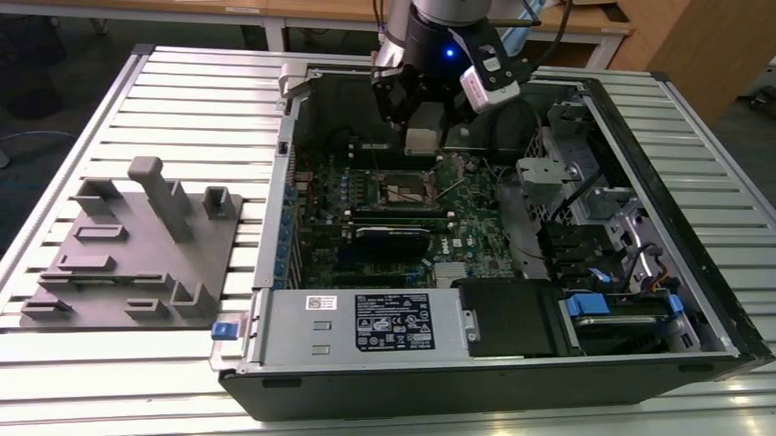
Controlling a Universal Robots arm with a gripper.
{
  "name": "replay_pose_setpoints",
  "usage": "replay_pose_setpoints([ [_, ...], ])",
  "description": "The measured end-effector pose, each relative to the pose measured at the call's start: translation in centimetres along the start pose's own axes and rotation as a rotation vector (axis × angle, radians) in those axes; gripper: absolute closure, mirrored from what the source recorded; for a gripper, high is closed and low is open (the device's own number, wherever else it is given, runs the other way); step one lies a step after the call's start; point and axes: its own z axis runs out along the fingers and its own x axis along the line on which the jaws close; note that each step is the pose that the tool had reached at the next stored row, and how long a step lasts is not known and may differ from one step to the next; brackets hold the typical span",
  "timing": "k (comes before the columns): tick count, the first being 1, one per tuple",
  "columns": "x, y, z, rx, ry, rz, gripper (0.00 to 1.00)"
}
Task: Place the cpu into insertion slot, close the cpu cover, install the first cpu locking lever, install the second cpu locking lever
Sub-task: 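Place the cpu into insertion slot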
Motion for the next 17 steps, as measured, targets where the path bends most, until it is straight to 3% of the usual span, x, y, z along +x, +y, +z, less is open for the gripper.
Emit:
replay_pose_setpoints([
  [6,0.77,-0.03,0.65,0.0,-0.0053,-0.001,0.46],
  [17,1.33,0.33,1.51,0.0002,-0.0053,-0.001,0.46],
])
